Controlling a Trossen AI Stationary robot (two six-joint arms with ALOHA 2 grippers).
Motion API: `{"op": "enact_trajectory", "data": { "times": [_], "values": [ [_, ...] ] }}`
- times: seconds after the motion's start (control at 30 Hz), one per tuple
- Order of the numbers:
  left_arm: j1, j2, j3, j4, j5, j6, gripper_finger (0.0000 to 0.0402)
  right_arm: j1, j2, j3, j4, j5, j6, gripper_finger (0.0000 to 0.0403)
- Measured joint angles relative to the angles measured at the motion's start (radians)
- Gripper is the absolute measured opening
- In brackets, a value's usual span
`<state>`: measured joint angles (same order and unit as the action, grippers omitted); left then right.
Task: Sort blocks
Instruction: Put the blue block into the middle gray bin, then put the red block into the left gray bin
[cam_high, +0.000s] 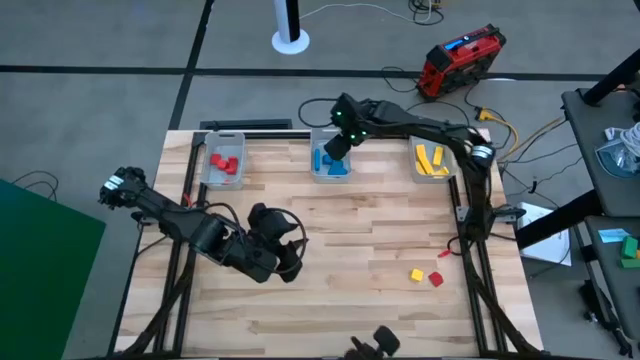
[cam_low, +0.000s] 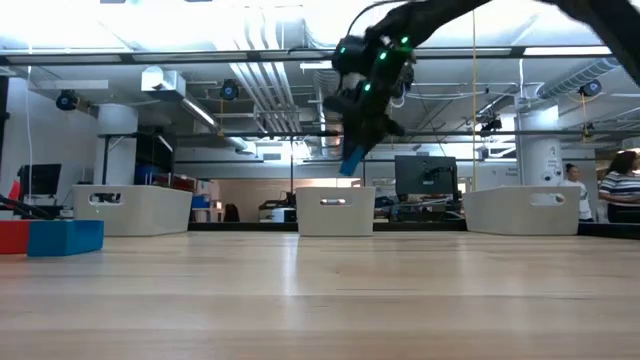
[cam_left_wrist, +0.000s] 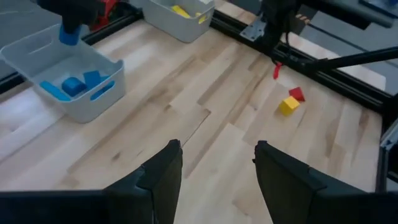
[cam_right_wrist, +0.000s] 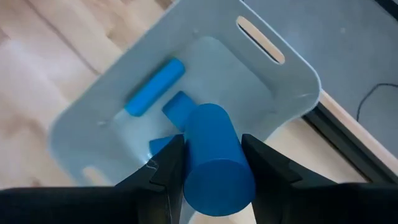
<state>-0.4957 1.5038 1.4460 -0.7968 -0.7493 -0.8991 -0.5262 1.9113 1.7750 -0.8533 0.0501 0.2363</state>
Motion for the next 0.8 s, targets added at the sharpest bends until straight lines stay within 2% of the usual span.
{"op": "enact_trajectory", "data": {
  "times": [0.27,0.4,0.5,0.6,0.8],
  "values": [
    [0.000,0.004,0.000,-0.102,0.034,-0.097,0.0173,-0.031,0.197,0.201,-0.123,0.003,-0.066,0.0124],
    [-0.001,0.010,0.000,-0.159,0.087,-0.181,0.0173,-0.033,0.252,0.278,-0.160,0.003,-0.078,0.0162],
    [-0.002,0.010,0.000,-0.169,0.113,-0.229,0.0173,-0.033,0.265,0.295,-0.165,0.002,-0.081,0.0197],
    [-0.005,0.010,0.000,-0.170,0.132,-0.249,0.0173,-0.033,0.264,0.298,-0.160,0.002,-0.083,0.0213],
    [-0.005,0.009,0.000,-0.197,0.202,-0.277,0.0173,-0.029,0.209,0.298,-0.215,0.002,-0.099,0.0206]
  ]
}}
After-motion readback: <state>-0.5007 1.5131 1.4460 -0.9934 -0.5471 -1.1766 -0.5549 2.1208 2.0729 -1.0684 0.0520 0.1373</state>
